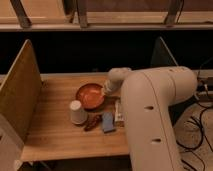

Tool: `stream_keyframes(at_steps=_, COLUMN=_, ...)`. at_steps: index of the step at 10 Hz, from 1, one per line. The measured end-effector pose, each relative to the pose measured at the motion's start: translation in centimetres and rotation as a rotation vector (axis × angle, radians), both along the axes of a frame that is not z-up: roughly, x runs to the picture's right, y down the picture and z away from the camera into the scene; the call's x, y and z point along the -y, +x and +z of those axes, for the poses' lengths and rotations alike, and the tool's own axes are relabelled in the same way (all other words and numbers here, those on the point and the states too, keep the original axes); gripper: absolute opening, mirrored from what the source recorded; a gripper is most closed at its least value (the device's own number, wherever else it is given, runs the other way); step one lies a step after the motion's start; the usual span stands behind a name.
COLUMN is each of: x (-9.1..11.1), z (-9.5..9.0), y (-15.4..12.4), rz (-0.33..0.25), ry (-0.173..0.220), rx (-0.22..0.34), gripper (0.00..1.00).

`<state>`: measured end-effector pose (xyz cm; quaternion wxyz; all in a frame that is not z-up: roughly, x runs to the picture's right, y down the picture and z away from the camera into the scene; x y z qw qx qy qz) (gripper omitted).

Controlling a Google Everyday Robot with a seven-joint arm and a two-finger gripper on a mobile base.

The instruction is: Pick up the ceramic bowl

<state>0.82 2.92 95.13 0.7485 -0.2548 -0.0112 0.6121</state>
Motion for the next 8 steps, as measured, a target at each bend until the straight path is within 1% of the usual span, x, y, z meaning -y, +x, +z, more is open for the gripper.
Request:
stream_keyframes(at_steps=2, x=2.1, z=-2.0, y=0.7, rz=0.031, ry=0.084, rx=-0.004, gripper=0.0)
stream_keyframes(at_steps=3, x=3.1, z=-3.2, y=1.0, rz=0.039, ry=0.129, rx=-0.005, gripper=0.0)
stream_keyframes(at_steps=4, x=3.6, z=-4.5, y=1.4, rz=0.045, ry=0.169, rx=-0.007, gripper=0.0)
stream_keyframes(at_steps=6, x=4.1, z=-6.5, y=1.8, rz=0.06, ry=0.223, rx=-0.01, gripper=0.0)
stream_keyframes(at_steps=8, x=4.4, z=-8.1, y=3.0, rz=0.093, ry=0.259, rx=-0.024, gripper=0.0)
